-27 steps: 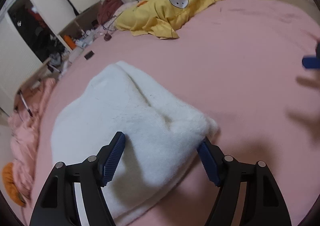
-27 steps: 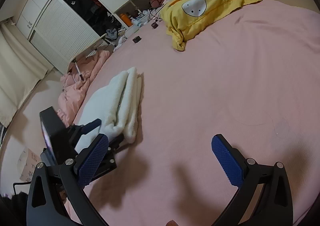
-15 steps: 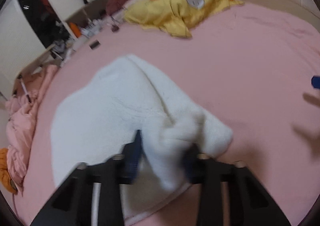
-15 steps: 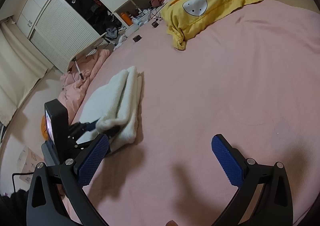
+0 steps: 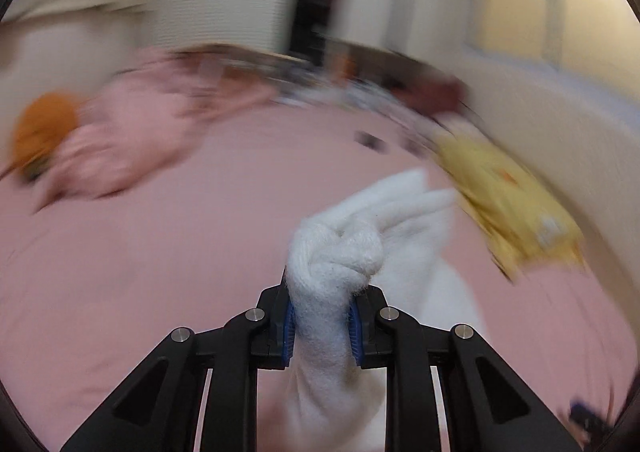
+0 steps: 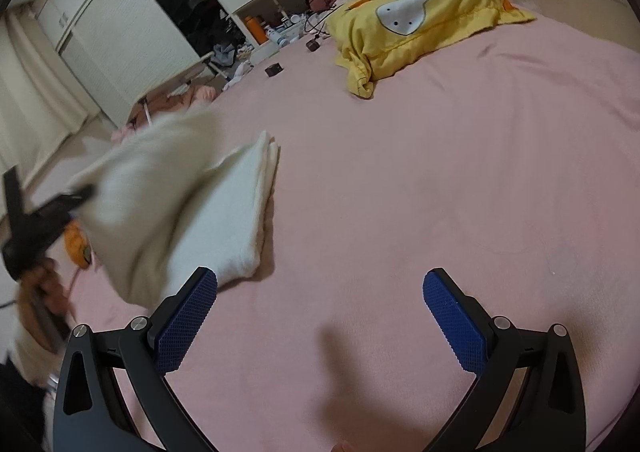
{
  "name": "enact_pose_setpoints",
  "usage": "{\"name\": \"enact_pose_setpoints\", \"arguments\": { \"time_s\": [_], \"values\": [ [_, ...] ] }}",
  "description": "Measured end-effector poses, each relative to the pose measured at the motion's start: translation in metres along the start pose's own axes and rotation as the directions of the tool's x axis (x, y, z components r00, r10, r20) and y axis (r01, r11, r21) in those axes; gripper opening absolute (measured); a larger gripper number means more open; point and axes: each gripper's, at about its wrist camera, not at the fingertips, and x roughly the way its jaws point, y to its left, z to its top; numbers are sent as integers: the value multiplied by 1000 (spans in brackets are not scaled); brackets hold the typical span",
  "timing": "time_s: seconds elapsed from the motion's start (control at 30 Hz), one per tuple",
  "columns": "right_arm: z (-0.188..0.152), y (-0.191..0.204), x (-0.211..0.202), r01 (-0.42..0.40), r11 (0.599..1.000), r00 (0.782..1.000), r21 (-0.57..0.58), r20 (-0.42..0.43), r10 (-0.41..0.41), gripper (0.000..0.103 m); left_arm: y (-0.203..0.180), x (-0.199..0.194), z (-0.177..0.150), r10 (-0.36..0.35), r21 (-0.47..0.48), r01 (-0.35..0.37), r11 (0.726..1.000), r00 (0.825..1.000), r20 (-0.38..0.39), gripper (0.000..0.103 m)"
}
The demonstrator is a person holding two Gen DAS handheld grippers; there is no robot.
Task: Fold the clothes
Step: 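Grasp the folded white cardigan edge with the left gripper, then pull the cardigan open across the bed with the left gripper, then release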
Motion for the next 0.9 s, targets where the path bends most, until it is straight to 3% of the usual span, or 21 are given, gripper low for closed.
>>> {"name": "enact_pose_setpoints", "arguments": {
  "time_s": [0.07, 0.13, 0.2, 0.27, 0.33, 0.37, 0.43, 0.5, 0.53, 0.57, 0.63, 0.67, 0.7, 0.73, 0.77, 0.8, 0.83, 0.87, 0.9],
  "values": [
    [-3, 5, 1, 11, 1000, 1000, -19, -4, -11, 103, 64, -10, -10, 119, -110, -119, 987, 993, -10, 21],
    [-6, 10, 1, 27, 999, 1000, -40, -1, -27, 103, 129, 0, -40, 184, -206, -204, 957, 977, -112, 20],
    [-8, 15, 1, 41, 998, 999, -51, -4, -41, 103, 174, 23, -75, 168, -260, -227, 939, 958, -230, 21],
    [-10, 22, 5, 63, 996, 998, -67, -21, -65, 103, 212, 55, -120, 88, -327, -221, 919, 923, -375, 24],
    [-12, 34, 9, 77, 993, 996, -93, -39, -81, 103, 229, 44, -132, 23, -427, -137, 894, 965, -261, 32],
    [-13, 40, 11, 80, 991, 995, -107, -48, -86, 103, 234, 39, -132, 30, -451, -140, 881, 970, -242, 43],
    [-13, 61, 19, 74, 986, 994, -150, -65, -84, 103, 242, 29, -127, 48, -499, -156, 853, 974, -222, 49],
    [-8, 89, 35, 63, 975, 993, -215, -80, -82, 103, 245, 14, -122, 128, -515, -219, 828, 970, -207, 56],
    [-4, 103, 43, 60, 967, 993, -248, -80, -82, 103, 248, 3, -116, 203, -501, -277, 820, 959, -197, 56],
    [1, 119, 52, 56, 958, 994, -280, -77, -81, 103, 237, -8, -106, 305, -457, -352, 817, 936, -175, 56],
    [12, 157, 74, 55, 936, 994, -348, -67, -84, 103, 216, -19, -84, 428, -319, -444, 837, 895, -123, 58],
    [16, 173, 86, 81, 924, 993, -373, -50, -107, 103, 190, -13, -68, 429, -195, -442, 875, 897, -109, 71],
    [19, 190, 100, 111, 912, 990, -395, -34, -135, 103, 171, -3, -55, 384, -118, -396, 911, 917, -111, 92],
    [22, 208, 120, 124, 897, 987, -423, -39, -155, 103, 141, 11, -47, 269, -60, -278, 959, 955, -123, 101],
    [22, 222, 139, 117, 891, 985, -439, -62, -160, 103, 121, 21, -45, 153, -59, -162, 985, 979, -137, 103],
    [22, 231, 154, 124, 893, 982, -432, -75, -173, 103, 100, 39, -47, 9, -75, -22, 997, 985, -171, 103],
    [16, 240, 172, 118, 889, 981, -442, -87, -173, 103, 85, 55, -51, -68, -85, 52, 995, 976, -207, 103],
    [11, 244, 183, 130, 880, 979, -457, -79, -186, 103, 73, 75, -61, -83, -77, 66, 995, 965, -248, 103],
    [5, 244, 194, 160, 866, 974, -475, -65, -215, 103, 69, 93, -70, -21, -55, 6, 998, 961, -274, 103]
  ]
}}
